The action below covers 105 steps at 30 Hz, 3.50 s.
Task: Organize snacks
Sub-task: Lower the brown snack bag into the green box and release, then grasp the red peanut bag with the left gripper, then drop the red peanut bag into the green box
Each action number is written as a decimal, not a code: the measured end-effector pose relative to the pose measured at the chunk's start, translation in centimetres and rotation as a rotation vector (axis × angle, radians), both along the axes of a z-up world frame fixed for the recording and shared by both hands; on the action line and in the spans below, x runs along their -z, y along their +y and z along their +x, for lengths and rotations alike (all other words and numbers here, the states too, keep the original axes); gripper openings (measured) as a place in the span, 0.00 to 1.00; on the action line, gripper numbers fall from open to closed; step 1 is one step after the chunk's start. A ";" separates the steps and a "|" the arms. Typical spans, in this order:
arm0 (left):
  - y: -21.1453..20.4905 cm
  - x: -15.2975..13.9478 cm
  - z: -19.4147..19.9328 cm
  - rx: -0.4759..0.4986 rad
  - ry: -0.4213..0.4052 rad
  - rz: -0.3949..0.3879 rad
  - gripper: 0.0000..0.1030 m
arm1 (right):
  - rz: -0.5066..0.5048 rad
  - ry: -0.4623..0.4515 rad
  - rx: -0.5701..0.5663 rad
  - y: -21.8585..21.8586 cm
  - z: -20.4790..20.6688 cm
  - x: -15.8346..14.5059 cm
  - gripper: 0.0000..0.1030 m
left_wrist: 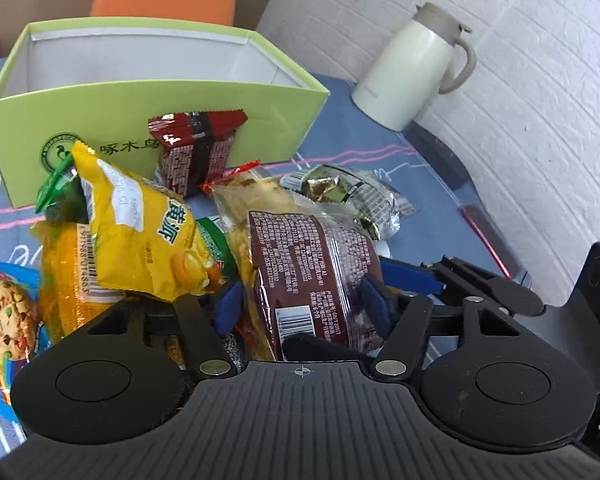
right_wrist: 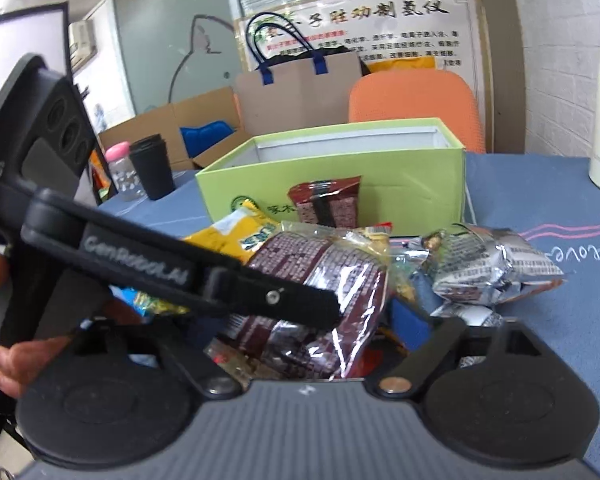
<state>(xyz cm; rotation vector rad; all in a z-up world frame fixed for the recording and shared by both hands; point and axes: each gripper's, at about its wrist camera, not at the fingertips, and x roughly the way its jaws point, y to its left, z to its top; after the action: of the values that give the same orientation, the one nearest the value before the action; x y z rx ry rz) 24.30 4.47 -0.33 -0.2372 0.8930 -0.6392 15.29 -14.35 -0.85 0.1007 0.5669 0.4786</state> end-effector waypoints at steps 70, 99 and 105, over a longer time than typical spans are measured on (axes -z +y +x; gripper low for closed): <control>2.4 0.4 -7.8 -0.053 0.015 -0.003 0.54 | -0.027 0.075 -0.063 -1.0 -6.1 1.9 0.90; -0.2 -4.5 0.1 -0.045 -0.010 -0.148 0.16 | -0.215 -0.152 -0.093 1.1 1.8 -4.6 0.74; -0.3 -8.6 10.5 -0.091 -0.076 -0.126 0.17 | -0.225 -0.170 -0.113 1.1 13.4 -7.2 0.73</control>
<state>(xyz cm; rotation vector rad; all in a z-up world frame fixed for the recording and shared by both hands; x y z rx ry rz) 34.76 4.18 8.28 -0.3624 0.7653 -0.6160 28.70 -13.28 6.36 -0.1859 0.4580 0.5248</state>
